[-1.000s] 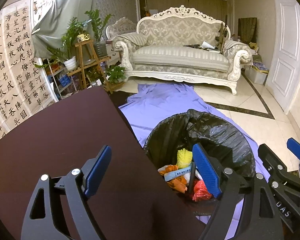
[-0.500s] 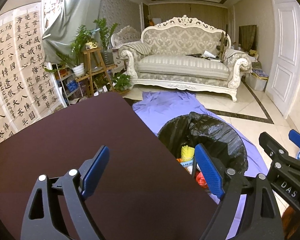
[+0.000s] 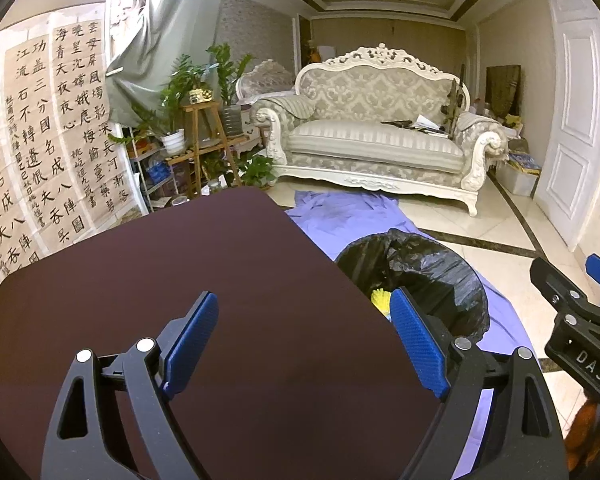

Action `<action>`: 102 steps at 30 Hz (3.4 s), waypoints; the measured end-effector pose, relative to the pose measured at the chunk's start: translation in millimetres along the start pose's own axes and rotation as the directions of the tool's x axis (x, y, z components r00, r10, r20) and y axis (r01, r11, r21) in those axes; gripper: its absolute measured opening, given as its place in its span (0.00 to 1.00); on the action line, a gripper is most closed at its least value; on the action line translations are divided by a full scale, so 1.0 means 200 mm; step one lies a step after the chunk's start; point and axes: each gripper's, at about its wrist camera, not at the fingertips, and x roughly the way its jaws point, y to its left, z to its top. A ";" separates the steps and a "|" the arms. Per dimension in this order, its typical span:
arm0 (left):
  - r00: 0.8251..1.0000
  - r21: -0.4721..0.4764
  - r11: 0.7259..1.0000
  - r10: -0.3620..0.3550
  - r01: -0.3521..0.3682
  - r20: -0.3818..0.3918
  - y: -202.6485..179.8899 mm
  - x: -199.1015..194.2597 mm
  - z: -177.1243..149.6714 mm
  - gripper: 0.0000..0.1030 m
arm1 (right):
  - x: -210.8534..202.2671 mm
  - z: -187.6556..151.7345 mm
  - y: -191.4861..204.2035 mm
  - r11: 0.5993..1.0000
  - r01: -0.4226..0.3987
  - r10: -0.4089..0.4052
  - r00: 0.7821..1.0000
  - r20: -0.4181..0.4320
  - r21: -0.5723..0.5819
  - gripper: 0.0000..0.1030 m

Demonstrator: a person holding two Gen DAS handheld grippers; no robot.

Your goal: Collect trash

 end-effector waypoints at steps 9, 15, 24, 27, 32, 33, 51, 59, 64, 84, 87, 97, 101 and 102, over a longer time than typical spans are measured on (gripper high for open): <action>1.000 -0.007 1.000 0.009 -0.009 0.004 0.01 -0.01 -0.01 0.82 | -0.05 0.00 -0.01 1.000 0.007 -0.007 1.000 0.015 0.007 0.87; 1.000 -0.007 1.000 0.010 -0.010 0.003 0.01 -0.01 -0.01 0.82 | -0.05 0.00 -0.01 1.000 0.005 -0.005 1.000 0.017 0.006 0.87; 1.000 -0.007 1.000 0.009 -0.009 0.006 0.01 -0.01 -0.01 0.82 | -0.06 0.00 -0.01 1.000 0.005 -0.006 1.000 0.016 0.006 0.87; 1.000 -0.009 1.000 0.006 -0.006 0.004 0.00 -0.02 -0.02 0.82 | -0.05 0.00 -0.02 1.000 0.005 -0.006 1.000 0.016 0.006 0.87; 1.000 -0.009 1.000 0.007 -0.007 0.005 0.00 -0.02 -0.01 0.82 | -0.05 0.00 -0.02 1.000 0.005 -0.005 1.000 0.017 0.006 0.87; 1.000 -0.009 1.000 0.007 -0.007 0.005 0.00 -0.01 -0.01 0.82 | -0.05 0.00 -0.02 1.000 0.005 -0.005 1.000 0.017 0.006 0.87; 1.000 -0.011 1.000 0.008 -0.008 0.004 0.00 -0.01 -0.01 0.82 | -0.05 0.00 -0.02 1.000 0.005 -0.005 1.000 0.016 0.005 0.87; 1.000 -0.009 1.000 0.006 -0.006 0.005 -0.01 -0.01 -0.02 0.82 | -0.05 0.00 -0.02 1.000 0.004 -0.004 1.000 0.017 0.006 0.87; 1.000 -0.010 1.000 0.005 -0.005 0.006 0.00 -0.02 -0.02 0.82 | -0.05 0.00 -0.02 1.000 0.005 -0.005 1.000 0.016 0.005 0.87; 0.998 0.000 0.999 0.048 -0.048 0.048 -0.05 -0.05 0.00 0.82 | -0.05 -0.01 -0.01 1.000 0.005 -0.005 1.000 0.018 0.006 0.87; 0.998 -0.003 0.999 0.047 -0.047 0.049 -0.04 -0.05 0.00 0.82 | -0.05 -0.01 -0.01 1.000 0.004 -0.005 1.000 0.018 0.005 0.87; 1.000 -0.024 1.000 0.007 -0.006 0.020 -0.01 -0.03 0.00 0.82 | -0.04 0.03 0.03 1.000 -0.001 0.001 1.000 0.012 -0.005 0.87; 0.999 -0.015 1.000 0.023 -0.022 0.044 -0.01 -0.02 0.01 0.82 | -0.03 0.04 0.05 1.000 -0.006 0.006 1.000 0.005 -0.015 0.87; 0.999 -0.014 1.000 0.024 -0.024 0.045 -0.01 -0.02 0.01 0.82 | -0.02 0.04 0.06 1.000 -0.007 0.007 1.000 0.003 -0.017 0.87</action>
